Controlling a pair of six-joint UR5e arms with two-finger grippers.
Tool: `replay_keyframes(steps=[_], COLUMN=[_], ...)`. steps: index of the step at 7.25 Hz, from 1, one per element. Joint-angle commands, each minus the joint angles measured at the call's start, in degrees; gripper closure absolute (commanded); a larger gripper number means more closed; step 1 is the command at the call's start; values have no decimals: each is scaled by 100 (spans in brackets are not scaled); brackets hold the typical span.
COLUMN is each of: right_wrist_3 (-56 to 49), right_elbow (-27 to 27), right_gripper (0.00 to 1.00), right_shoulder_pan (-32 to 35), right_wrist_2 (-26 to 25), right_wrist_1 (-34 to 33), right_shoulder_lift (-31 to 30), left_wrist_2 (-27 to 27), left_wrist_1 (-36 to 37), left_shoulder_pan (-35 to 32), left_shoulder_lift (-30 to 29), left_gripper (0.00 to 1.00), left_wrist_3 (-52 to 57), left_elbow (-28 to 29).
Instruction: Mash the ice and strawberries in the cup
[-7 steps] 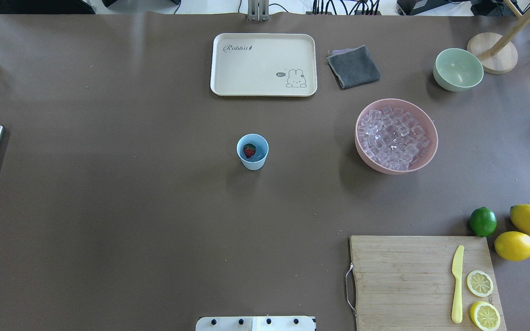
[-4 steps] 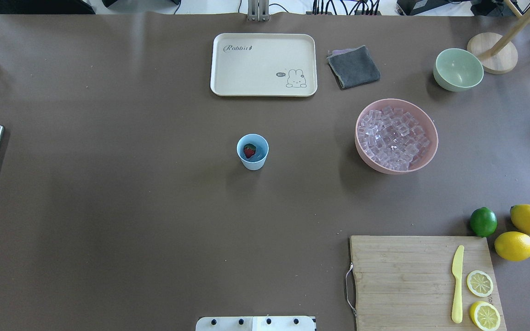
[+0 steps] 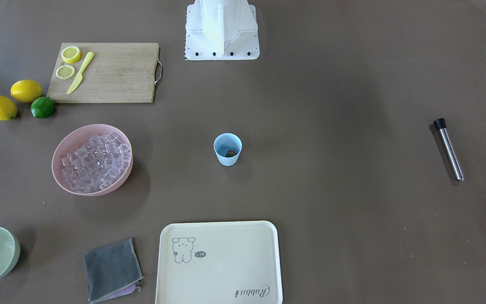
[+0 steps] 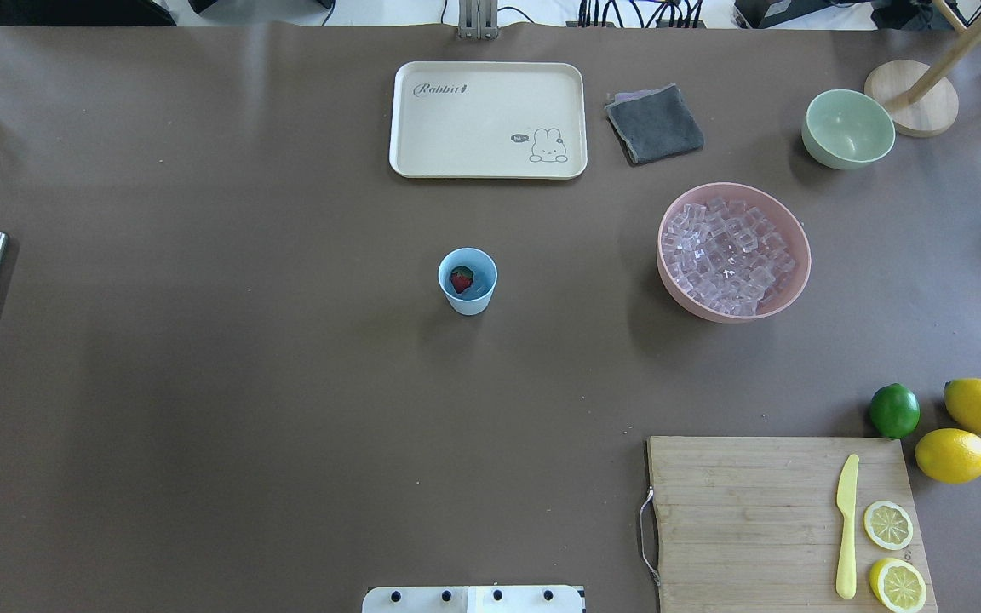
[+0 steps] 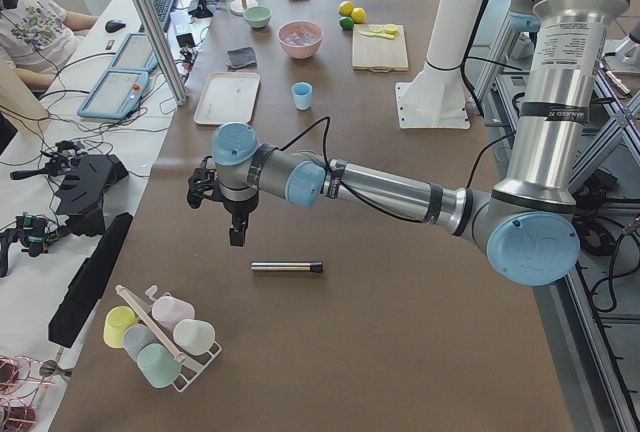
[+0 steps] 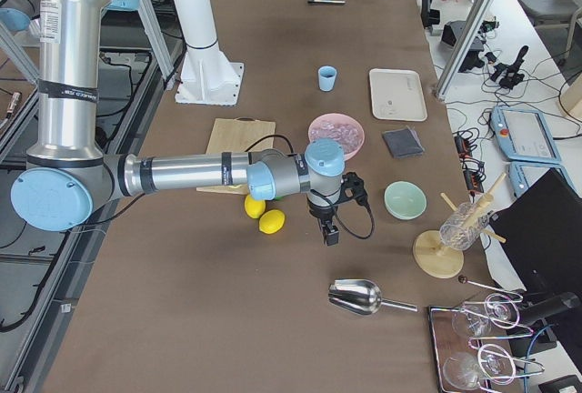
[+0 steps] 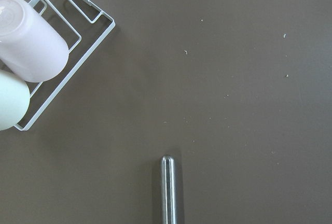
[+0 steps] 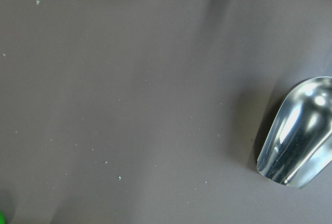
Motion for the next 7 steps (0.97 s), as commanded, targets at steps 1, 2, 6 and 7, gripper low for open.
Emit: replay_keyframes(steps=[1,2,6,7], right_wrist_3=[8,8,17,17], right_elbow=[57,66,93,84], right_gripper=[1,1,1,1], right_shoulder_pan=[121,122,122,122], right_wrist_2=[66,58,75,145], right_wrist_1=[-65,-56,-65,-73], right_shoulder_lift=[10,1,-25,-26], left_wrist_2=[13,31,13,13], left_wrist_1=[49,75,67,67], left_shoulder_pan=[-7,-7,-7,-7], left_shoulder_lift=[38,56,161,161], left_gripper=[1,1,1,1], left_wrist_3=[-12,-13,5,5], left_elbow=[-2,24,182,191])
